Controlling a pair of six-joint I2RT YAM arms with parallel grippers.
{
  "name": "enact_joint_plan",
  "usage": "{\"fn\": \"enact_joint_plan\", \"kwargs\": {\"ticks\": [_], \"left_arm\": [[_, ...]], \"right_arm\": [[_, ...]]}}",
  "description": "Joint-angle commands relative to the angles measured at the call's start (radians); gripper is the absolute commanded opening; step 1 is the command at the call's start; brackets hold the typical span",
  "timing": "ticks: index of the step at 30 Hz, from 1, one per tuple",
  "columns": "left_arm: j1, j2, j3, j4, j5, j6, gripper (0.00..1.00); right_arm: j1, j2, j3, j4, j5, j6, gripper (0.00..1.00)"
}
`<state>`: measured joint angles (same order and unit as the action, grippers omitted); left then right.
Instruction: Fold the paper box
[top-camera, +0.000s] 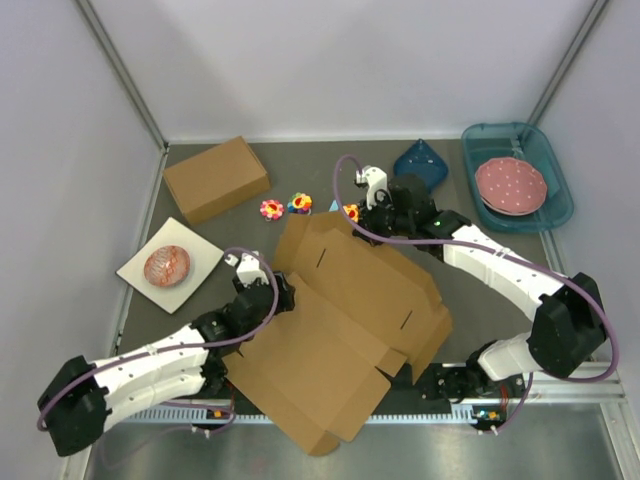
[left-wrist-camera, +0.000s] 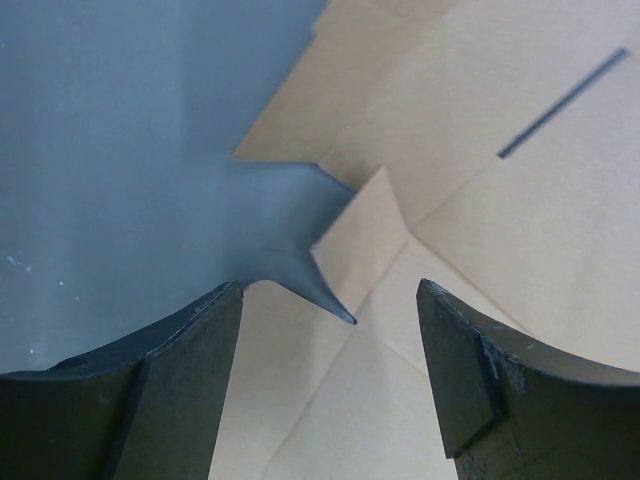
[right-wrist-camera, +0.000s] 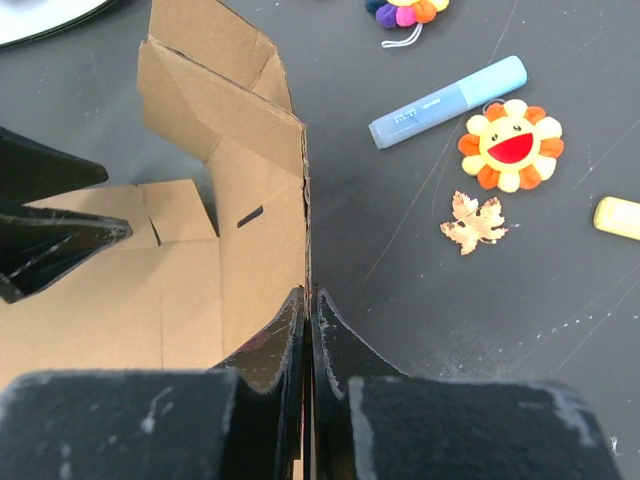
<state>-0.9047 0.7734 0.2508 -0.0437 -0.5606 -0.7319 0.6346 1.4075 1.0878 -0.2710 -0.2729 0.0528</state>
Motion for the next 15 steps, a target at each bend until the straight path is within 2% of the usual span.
{"fn": "enact_joint_plan", "kwargs": {"ticks": [1, 4, 11, 12, 15], "left_arm": [[0.119, 0.03, -0.042, 0.192, 0.184, -0.008, 0.76], [0.162, 0.078, -0.048, 0.248, 0.241, 0.011, 0.73], [0.165, 0.199, -0.007, 0.334, 0.321, 0.051, 0.67], [0.165, 0.229, 0.002, 0.34, 0.33, 0.052, 0.66], [0.167, 0.262, 0.016, 0.32, 0.355, 0.068, 0.52]], "right_arm": [[0.014, -0.019, 0.012, 0.01, -0.035, 0.005, 0.0], [0.013, -0.013, 0.018, 0.01, -0.037, 0.007, 0.0], [0.014, -0.002, 0.02, 0.01, -0.037, 0.007, 0.0], [0.013, -0.002, 0.02, 0.01, -0.037, 0.007, 0.0], [0.014, -0.005, 0.018, 0.009, -0.031, 0.007, 0.0]]}}
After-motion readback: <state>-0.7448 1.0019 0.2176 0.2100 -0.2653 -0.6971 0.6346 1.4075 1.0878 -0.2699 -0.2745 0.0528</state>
